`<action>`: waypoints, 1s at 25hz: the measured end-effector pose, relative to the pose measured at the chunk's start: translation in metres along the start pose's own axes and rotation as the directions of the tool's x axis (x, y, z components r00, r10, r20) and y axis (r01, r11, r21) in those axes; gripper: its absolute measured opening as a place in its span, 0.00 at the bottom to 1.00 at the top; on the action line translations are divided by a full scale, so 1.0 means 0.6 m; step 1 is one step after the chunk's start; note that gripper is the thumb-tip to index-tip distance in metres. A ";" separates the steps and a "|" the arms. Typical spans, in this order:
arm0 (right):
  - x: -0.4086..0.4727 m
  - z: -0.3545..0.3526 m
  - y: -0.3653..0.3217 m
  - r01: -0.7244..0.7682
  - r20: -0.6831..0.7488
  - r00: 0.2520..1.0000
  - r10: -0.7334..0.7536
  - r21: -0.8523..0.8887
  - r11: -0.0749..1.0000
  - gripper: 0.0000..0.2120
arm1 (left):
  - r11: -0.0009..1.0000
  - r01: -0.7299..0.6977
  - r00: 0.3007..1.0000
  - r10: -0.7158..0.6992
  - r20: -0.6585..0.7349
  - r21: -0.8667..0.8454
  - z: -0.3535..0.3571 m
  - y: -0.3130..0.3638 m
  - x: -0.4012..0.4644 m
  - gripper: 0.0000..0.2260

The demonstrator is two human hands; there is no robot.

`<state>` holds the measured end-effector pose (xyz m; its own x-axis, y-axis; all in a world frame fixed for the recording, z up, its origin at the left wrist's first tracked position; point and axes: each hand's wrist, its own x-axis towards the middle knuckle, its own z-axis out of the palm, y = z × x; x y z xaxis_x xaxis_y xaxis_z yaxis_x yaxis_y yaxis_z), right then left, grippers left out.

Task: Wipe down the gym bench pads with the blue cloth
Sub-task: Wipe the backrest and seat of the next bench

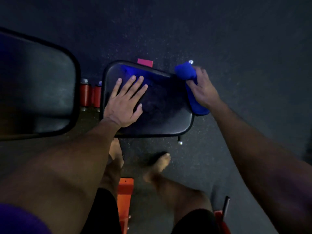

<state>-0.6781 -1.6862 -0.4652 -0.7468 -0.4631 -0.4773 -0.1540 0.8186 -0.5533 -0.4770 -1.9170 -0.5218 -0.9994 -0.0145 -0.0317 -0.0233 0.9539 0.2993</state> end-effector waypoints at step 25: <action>0.138 -0.024 0.049 0.337 0.431 0.835 -0.343 0.094 0.937 0.07 | 0.483 0.873 0.456 -0.857 -0.241 -0.066 0.064 0.227 0.083 0.30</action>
<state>-0.7540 -1.6955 -0.5110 -0.2921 -0.8136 -0.5027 -0.3351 0.5794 -0.7430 -0.5287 -1.7762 -0.5194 -0.4418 -0.8962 -0.0415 -0.8856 0.4282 0.1800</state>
